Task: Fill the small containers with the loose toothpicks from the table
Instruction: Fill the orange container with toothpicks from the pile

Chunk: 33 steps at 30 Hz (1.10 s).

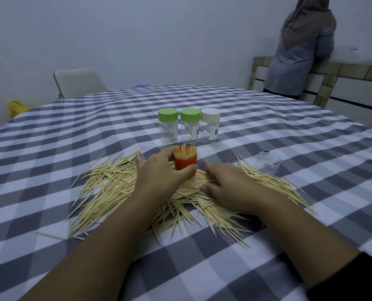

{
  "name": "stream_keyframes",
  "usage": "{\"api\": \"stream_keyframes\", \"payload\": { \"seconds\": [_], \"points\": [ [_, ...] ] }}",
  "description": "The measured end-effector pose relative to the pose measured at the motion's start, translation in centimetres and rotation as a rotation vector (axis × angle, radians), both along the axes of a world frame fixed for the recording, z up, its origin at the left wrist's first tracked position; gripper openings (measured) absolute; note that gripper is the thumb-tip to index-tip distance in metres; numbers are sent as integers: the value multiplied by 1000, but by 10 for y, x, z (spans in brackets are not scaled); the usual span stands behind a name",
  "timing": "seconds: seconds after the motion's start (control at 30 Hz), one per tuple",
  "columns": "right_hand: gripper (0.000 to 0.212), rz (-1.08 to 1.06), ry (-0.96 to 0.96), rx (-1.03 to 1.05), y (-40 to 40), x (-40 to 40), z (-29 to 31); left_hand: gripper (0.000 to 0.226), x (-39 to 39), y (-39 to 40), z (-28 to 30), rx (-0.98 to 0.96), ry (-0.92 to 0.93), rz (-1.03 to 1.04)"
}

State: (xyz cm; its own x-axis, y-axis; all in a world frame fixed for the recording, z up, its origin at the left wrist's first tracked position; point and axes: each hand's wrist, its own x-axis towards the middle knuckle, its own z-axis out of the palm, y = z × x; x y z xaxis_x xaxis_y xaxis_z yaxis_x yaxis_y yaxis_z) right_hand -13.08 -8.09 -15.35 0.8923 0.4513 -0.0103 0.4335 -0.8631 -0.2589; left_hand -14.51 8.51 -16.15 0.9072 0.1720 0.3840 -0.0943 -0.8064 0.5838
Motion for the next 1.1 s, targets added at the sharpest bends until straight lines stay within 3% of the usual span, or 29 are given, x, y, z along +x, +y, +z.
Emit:
{"api": "stream_keyframes", "payload": {
  "seconds": [0.1, 0.3, 0.63, 0.9, 1.1],
  "points": [
    [59, 19, -103, -129, 5, 1, -3, 58, -2, -2, 1, 7, -13, -1],
    [56, 16, -227, -281, 14, -4, -7, 59, -3, -3, 1, 45, -15, -3],
    [59, 64, -221, -210, 19, -4, -6, 53, -3, -3, 1, 51, -48, 3],
    [29, 5, -325, -229, 17, -7, -8, 52, -3, -3, 3, 36, -44, 37],
    [26, -52, -344, -227, 9, -5, -4, 53, -3, -1, 2, 26, -30, 59]
  ]
}}
